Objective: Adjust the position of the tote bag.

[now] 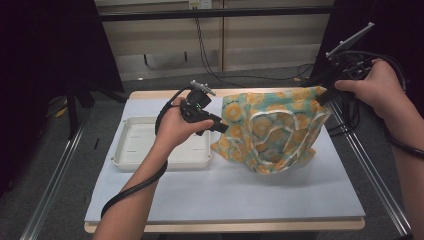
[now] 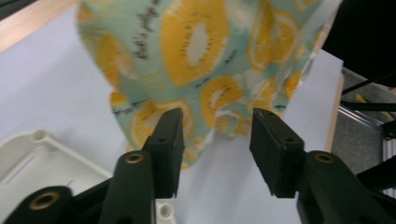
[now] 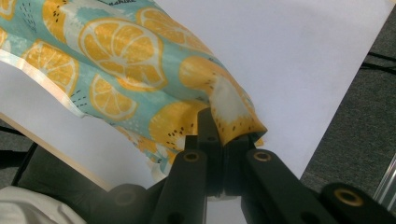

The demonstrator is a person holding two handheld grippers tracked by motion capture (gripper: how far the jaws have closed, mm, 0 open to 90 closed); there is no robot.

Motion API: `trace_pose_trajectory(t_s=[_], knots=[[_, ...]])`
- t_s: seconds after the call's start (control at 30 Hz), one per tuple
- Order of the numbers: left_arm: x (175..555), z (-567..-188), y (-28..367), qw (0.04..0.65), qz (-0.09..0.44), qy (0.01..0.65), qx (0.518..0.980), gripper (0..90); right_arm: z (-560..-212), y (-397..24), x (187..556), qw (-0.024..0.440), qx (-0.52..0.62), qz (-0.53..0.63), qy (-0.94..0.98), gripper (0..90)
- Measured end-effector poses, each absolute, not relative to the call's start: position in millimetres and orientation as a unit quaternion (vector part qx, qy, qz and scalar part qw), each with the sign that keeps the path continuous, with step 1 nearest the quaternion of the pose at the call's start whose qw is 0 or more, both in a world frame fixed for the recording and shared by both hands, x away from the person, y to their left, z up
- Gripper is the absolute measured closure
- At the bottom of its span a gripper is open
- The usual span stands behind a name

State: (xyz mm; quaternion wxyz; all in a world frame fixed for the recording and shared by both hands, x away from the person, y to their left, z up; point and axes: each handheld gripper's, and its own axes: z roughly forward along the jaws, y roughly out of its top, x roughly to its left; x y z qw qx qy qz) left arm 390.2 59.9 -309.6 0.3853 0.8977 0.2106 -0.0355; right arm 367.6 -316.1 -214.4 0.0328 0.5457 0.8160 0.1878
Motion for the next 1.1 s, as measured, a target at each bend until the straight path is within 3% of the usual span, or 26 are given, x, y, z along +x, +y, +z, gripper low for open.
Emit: trace_pose_trajectory(t_s=[0.4,0.53,0.6,0.7,1.1], knots=[[385,-312,14,0.417,-0.030,0.190,0.888,42.9,-215,-312,368,0.029,0.550,0.187,0.813,89.5],[387,-308,7,0.423,-0.036,0.199,0.883,57.1,-216,-314,368,0.027,0.550,0.188,0.813,89.1],[389,-305,6,0.423,-0.043,0.208,0.881,72.6,-217,-314,368,0.024,0.549,0.193,0.813,89.0],[391,-299,6,0.420,-0.051,0.213,0.881,87.7,-219,-315,367,0.022,0.549,0.197,0.812,88.9],[396,-265,11,0.427,-0.044,0.218,0.877,90.0,-220,-320,366,0.020,0.552,0.203,0.808,88.7]])
